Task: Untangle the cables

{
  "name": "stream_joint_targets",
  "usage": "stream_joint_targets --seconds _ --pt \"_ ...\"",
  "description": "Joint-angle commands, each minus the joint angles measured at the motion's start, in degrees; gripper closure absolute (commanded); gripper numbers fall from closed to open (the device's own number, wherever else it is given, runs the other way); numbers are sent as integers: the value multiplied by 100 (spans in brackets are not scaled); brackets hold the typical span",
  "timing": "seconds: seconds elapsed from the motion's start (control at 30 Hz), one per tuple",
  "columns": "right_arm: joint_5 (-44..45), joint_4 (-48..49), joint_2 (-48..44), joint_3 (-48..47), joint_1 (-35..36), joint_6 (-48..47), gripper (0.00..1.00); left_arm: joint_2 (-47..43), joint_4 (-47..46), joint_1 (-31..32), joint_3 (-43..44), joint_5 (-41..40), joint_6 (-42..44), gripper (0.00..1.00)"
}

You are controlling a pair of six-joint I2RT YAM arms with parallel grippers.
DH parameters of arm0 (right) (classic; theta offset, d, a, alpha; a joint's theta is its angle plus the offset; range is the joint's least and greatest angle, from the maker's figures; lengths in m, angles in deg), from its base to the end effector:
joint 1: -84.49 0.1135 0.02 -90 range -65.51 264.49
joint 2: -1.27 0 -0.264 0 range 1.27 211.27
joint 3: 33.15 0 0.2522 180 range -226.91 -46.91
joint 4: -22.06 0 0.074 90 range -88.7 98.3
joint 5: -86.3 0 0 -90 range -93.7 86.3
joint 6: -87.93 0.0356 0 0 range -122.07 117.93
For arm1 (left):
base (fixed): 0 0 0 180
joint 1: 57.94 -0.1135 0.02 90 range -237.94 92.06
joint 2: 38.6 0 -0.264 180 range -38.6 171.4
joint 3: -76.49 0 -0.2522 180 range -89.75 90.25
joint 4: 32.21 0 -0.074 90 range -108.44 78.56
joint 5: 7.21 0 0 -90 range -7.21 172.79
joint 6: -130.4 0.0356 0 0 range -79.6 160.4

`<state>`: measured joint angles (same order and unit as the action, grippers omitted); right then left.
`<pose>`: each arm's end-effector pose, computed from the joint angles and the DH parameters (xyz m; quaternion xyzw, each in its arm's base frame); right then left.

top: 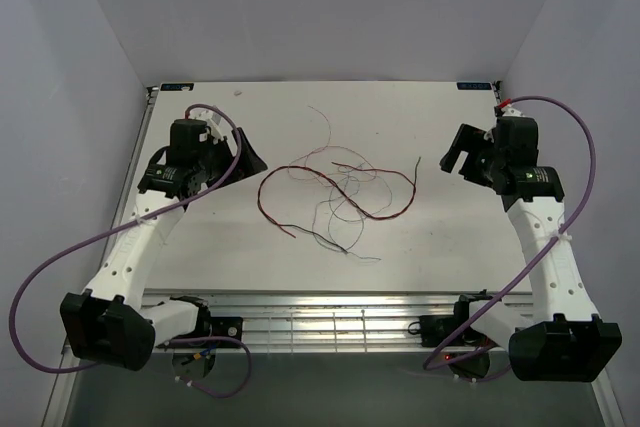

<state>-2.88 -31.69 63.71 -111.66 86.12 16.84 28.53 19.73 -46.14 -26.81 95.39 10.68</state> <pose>0.2269 0.0059 0.3504 0.1380 0.8869 0.0723 0.4349 0.2396 -0.0580 0.3254 -0.0979 0.9051 -0.2361 0.3397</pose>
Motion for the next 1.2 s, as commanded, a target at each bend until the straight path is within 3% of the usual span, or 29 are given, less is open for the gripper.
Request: stream_joint_targets --seconds 0.0,0.1,0.27,0.47,0.73,0.8,0.87,0.97,1.0,1.1,1.17 --pt "-301 491 -249 59 4 -28 10 -271 -266 7 -27 531 115 2" --pt "-547 720 -416 278 4 -177 10 -70 -495 235 -27 945 71 2" --pt "-793 993 -452 472 4 -187 10 677 -592 1762 463 322 79 2" --pt "-1303 1054 -250 507 -5 -257 10 1872 -899 2703 912 -82 220 2" --pt "-1672 1133 -170 656 -5 -248 10 3533 -610 3250 2099 -952 466 2" --pt "-1699 1177 -170 727 -5 -239 10 3947 -530 3312 2336 -1092 519 7" --pt "-1673 1160 -170 736 -5 -239 10 4166 -416 3364 2618 -1172 598 13" --pt "-1655 1151 -144 753 -5 -248 10 4483 -197 3409 2917 -1532 634 40" --pt "-1655 1177 -144 788 4 -239 10 4571 -127 3417 2987 -1672 616 63" --pt "-1655 1195 -91 841 -5 -239 10 4607 -56 3417 3189 -1787 572 96" --pt "-1646 1186 -21 859 -5 -239 10 4555 76 3409 3382 -1919 537 100"
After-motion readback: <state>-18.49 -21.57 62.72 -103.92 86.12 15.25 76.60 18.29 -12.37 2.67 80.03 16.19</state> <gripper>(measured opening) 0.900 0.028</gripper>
